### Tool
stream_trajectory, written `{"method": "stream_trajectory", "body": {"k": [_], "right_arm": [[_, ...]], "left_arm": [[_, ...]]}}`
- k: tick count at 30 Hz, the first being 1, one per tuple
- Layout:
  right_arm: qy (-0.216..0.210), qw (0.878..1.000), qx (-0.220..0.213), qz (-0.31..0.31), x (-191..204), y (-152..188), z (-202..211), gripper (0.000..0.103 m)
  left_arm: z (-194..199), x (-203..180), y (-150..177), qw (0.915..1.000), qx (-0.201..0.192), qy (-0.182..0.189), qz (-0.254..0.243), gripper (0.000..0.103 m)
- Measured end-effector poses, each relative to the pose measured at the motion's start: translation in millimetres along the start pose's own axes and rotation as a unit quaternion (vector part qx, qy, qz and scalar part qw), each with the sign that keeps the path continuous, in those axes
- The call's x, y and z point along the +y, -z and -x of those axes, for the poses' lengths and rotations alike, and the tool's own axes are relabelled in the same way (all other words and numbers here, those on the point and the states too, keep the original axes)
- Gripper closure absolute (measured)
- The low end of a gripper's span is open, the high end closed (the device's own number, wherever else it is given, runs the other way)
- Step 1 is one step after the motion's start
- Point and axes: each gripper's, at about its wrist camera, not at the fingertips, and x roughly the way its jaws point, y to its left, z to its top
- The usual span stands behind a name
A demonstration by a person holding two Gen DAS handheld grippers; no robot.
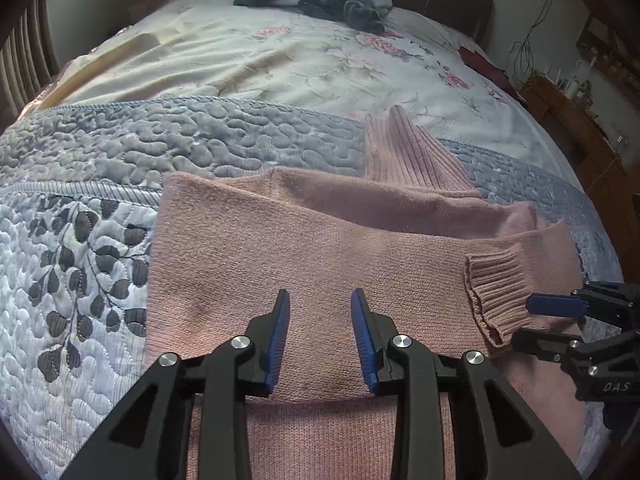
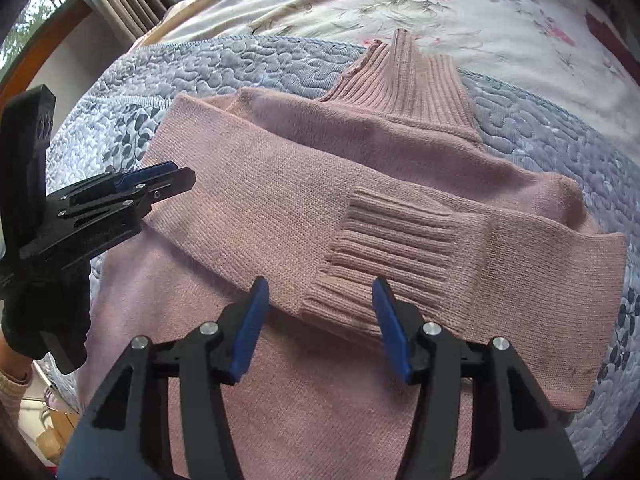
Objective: Fold small clothes
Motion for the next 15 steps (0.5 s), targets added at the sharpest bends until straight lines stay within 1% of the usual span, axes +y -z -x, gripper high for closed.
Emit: {"method": "stream_trajectory", "body": {"k": [2, 3, 4, 5, 7, 8, 11, 13, 15], "right_arm": [[0.015, 1.0, 0.019, 0.003, 1, 0, -15, 0.048], [0.027, 0.999, 0.024, 0.005, 0, 0, -21, 0.049], [0.034, 0.999, 0.025, 0.005, -3, 1, -24, 0.053], [0.038, 0.999, 0.023, 0.005, -6, 1, -25, 0.064], [0.032, 0.999, 0.019, -0.002, -13, 3, -20, 0.083], [0.032, 0.999, 0.018, -0.012, -20, 4, -16, 0.097], [-0.006, 0.998, -0.008, -0.062, -44, 9, 7, 0.097], [-0.013, 0.996, -0.031, -0.088, -61, 14, 26, 0.097], [-0.029, 0.991, -0.048, -0.119, -79, 21, 44, 0.097]], "left_arm": [[-12, 3, 2, 0.9999, 0.013, -0.001, 0.011, 0.071], [-17, 6, 4, 0.9997, 0.017, -0.001, 0.017, 0.071], [-20, 9, 5, 0.9996, 0.016, -0.002, 0.022, 0.071], [-22, 11, 6, 0.9996, 0.017, -0.002, 0.025, 0.071], [-24, 16, 6, 0.9993, 0.017, 0.007, 0.032, 0.071], [-23, 17, 7, 0.9992, 0.018, 0.01, 0.034, 0.071], [-23, 14, 7, 0.9995, 0.018, 0.003, 0.026, 0.071], [-23, 13, 7, 0.9995, 0.017, -0.001, 0.025, 0.071], [-23, 13, 8, 0.9995, 0.016, -0.002, 0.028, 0.07]]}}
